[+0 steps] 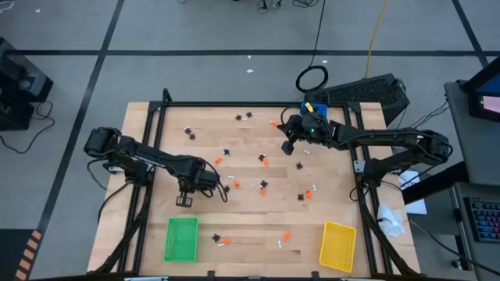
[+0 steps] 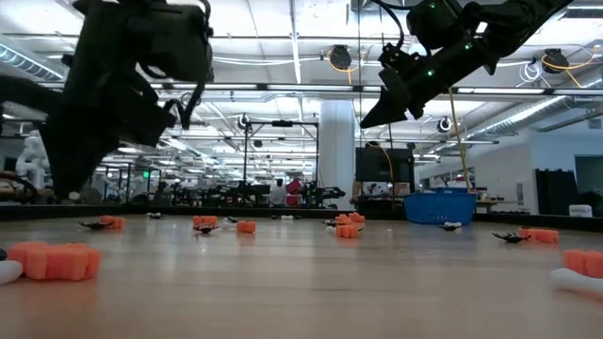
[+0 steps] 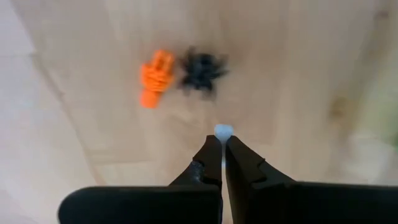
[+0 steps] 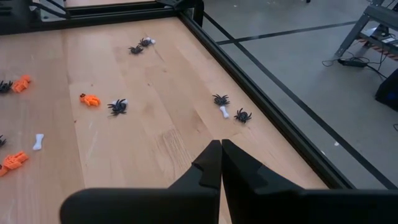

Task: Sort Halloween decoration
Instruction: Put the white bone toy into the green bin

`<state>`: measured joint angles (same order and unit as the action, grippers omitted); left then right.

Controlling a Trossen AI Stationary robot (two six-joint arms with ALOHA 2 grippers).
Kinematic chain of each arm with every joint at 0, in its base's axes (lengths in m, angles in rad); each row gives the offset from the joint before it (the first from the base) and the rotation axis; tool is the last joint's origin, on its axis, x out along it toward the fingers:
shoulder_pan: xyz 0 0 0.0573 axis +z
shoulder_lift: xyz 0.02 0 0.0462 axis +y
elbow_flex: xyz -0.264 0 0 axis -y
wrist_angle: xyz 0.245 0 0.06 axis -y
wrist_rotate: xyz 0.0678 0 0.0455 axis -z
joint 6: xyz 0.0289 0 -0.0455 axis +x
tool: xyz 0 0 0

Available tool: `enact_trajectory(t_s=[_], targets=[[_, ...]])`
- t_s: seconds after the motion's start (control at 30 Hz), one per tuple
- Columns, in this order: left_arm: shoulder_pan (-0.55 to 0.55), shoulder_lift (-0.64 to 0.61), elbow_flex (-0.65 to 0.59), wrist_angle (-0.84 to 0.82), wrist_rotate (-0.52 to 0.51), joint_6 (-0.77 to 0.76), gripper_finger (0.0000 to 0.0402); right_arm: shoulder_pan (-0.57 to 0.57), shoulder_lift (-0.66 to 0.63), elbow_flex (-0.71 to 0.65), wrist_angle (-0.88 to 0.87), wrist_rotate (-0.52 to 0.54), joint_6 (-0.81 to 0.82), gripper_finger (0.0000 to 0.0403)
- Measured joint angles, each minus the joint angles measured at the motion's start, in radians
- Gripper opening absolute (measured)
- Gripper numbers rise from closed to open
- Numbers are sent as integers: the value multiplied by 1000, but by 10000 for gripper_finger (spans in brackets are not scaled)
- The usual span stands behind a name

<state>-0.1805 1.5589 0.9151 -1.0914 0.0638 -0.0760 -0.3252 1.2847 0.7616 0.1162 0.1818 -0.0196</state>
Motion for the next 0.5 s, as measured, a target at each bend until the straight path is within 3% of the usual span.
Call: enact_trajectory(t_s=[0.5], targets=[[-261, -2, 252, -40, 202, -242, 0, 0, 0, 0, 0, 0, 0, 4]])
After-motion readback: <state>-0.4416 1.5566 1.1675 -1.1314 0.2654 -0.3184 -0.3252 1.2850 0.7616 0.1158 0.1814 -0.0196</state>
